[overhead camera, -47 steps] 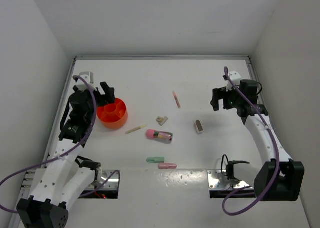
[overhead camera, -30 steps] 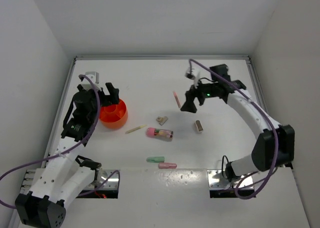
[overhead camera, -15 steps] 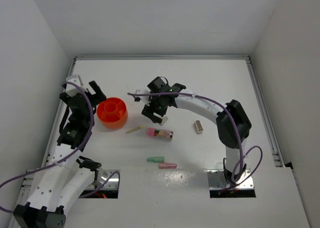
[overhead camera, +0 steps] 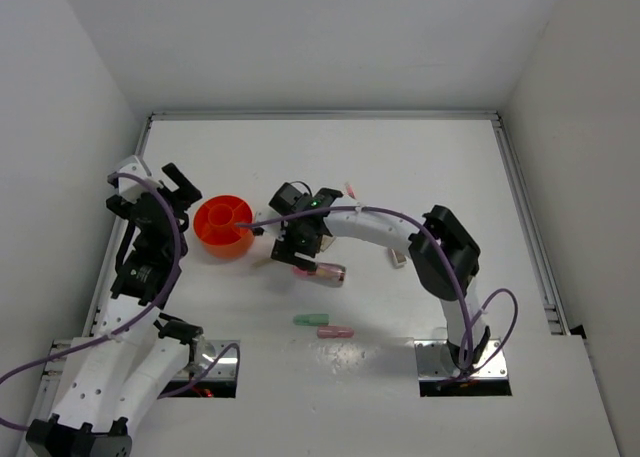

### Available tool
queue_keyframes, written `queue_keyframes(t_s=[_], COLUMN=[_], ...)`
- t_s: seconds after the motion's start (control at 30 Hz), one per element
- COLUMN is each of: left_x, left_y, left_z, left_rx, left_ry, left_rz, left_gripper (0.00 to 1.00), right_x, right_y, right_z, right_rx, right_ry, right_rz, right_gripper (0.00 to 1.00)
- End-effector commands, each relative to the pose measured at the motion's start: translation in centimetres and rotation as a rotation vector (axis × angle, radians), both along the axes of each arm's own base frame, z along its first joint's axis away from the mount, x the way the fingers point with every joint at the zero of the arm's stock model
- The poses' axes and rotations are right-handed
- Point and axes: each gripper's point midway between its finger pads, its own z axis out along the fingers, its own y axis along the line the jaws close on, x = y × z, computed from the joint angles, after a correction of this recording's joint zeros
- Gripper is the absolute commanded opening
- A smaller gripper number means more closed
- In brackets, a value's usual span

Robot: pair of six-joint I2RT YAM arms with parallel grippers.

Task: Sort the stationery into containers
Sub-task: Pick up the stationery from the center of the board.

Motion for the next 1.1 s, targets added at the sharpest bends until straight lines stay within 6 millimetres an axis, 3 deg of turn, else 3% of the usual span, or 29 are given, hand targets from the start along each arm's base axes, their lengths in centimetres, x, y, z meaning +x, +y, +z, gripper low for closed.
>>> queue_keyframes(t_s=[0.0, 0.2, 0.47, 0.6, 0.7, 0.73, 0.8, 0.83, 0.87, 1.03, 1.07], left_x=[0.0, 0.1, 0.1, -0.1, -0.1, -0.1, -0.1, -0.1, -0.1, -0.8, -1.7], left_y=[0.0, -0.1, -0.1, -0.1, -0.1, 0.1, 0.1, 0.1, 0.1, 0.7, 1.7], left_z=[0.3, 0.3, 0.3, 0.5, 0.5, 0.5, 0.5, 0.5, 0.5, 1.1, 1.4], left_rx=[-0.009, -0.001, -0.001, -0.003, -0.003, -0.003, -0.003, -0.003, -0.003, -0.014, -0.036], left_ry=[-0.019, -0.015, -0.015, -0.024, -0.024, -0.024, -0.024, -0.024, -0.024, -0.051, -0.075], left_rz=[0.006, -0.003, -0.003, -0.003, -0.003, 0.006, 0.006, 0.006, 0.006, 0.041, 0.104], left_gripper=[0.96, 0.96, 0.96, 0.96, 0.96, 0.96, 0.96, 0.96, 0.96, 0.96, 0.96], right_x=[-0.9, -2.5, -2.4, -2.5, -2.6, -2.6, -2.3, -1.8, -1.8, 0.8, 1.3], right_y=[0.8, 0.8, 0.2, 0.1, -0.3, -0.3, -0.2, 0.5, 0.6, 4.8, 6.0], right_z=[0.2, -2.2, -4.9, -5.5, -5.6, -5.6, -4.7, -3.7, -2.6, 7.6, 11.0], right_rx=[-0.006, -0.062, -0.123, -0.139, -0.165, -0.165, -0.156, -0.129, -0.121, 0.145, 0.256], right_ry=[-0.005, 0.035, 0.051, 0.062, 0.069, 0.069, 0.049, 0.031, 0.026, -0.108, -0.161], right_rz=[0.018, 0.05, 0.044, 0.044, 0.042, 0.042, 0.048, 0.047, 0.047, 0.018, 0.014], right_gripper=[0.73, 0.75, 0.7, 0.62, 0.51, 0.41, 0.25, 0.1, 0.04, 0.0, 0.0])
